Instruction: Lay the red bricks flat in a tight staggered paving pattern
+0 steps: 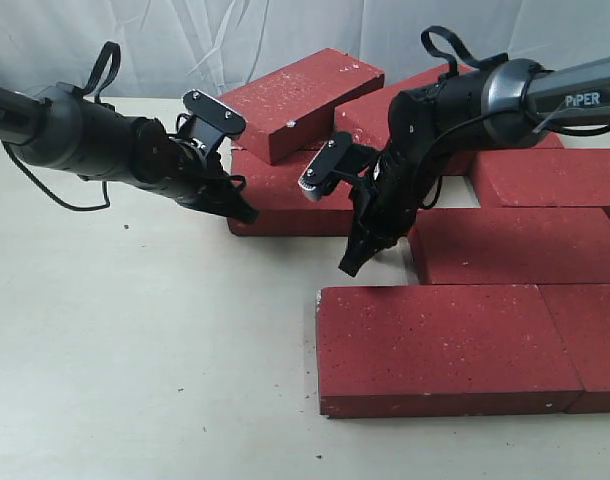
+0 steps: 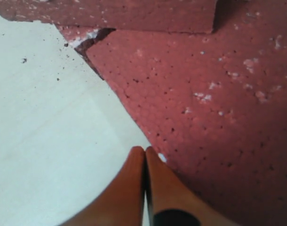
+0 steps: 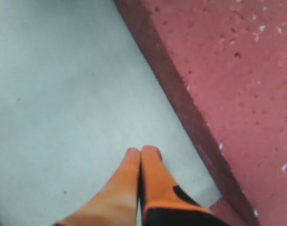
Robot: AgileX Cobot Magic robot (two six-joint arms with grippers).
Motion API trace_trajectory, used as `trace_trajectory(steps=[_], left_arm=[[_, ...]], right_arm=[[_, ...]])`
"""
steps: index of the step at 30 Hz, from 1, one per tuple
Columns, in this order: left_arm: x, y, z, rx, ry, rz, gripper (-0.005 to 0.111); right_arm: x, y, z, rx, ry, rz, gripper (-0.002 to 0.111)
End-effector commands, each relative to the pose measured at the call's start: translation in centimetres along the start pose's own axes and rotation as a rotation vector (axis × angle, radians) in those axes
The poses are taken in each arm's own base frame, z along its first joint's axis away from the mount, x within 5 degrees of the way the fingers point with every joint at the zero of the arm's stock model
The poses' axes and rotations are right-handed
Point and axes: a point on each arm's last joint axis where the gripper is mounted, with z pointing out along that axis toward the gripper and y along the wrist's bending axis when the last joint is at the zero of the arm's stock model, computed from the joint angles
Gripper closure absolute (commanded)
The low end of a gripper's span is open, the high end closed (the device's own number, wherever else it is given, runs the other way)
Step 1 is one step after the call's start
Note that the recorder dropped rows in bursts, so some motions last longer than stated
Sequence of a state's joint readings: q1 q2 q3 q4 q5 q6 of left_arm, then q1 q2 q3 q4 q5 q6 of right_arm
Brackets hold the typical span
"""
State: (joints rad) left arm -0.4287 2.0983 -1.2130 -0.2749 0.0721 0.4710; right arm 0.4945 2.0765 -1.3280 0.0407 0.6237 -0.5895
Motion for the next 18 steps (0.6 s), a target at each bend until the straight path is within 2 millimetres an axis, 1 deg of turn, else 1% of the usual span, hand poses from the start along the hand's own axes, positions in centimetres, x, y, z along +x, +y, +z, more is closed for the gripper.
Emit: trace_trajectory(steps=[1,6,12,15,18], left_arm=[[-0.8,-1.7,-0.3,0.028,-0.014,0.038,0.107],[-0.9,-1.7,-0.3,0.026,-0.017,0.038,0.107],[-0.9,-1.7,-0.3,0.024,-0.023,0.038,0.107],[-0.9,-1.7,-0.3,0.024,-0.022,0.040,0.107],[-0.9,-1.7,-0.3,0.023,-0.022,0.050,0.107]], right_arm=[[-0.4,-0.9,0.3,0.079,-0.052,0.013,0.109],[-0.6,-1.6,0.2,0.149,-0.079,0.056,0.109],[-0.8,-1.8,0.1,0.171,-0.101,0.063,0.109],[-1.1,-2.0,0.1,0.191,-0.144,0.079,0.109],[-1.1,-1.9,0.1,0.187,-0.136,0.093,0.109]])
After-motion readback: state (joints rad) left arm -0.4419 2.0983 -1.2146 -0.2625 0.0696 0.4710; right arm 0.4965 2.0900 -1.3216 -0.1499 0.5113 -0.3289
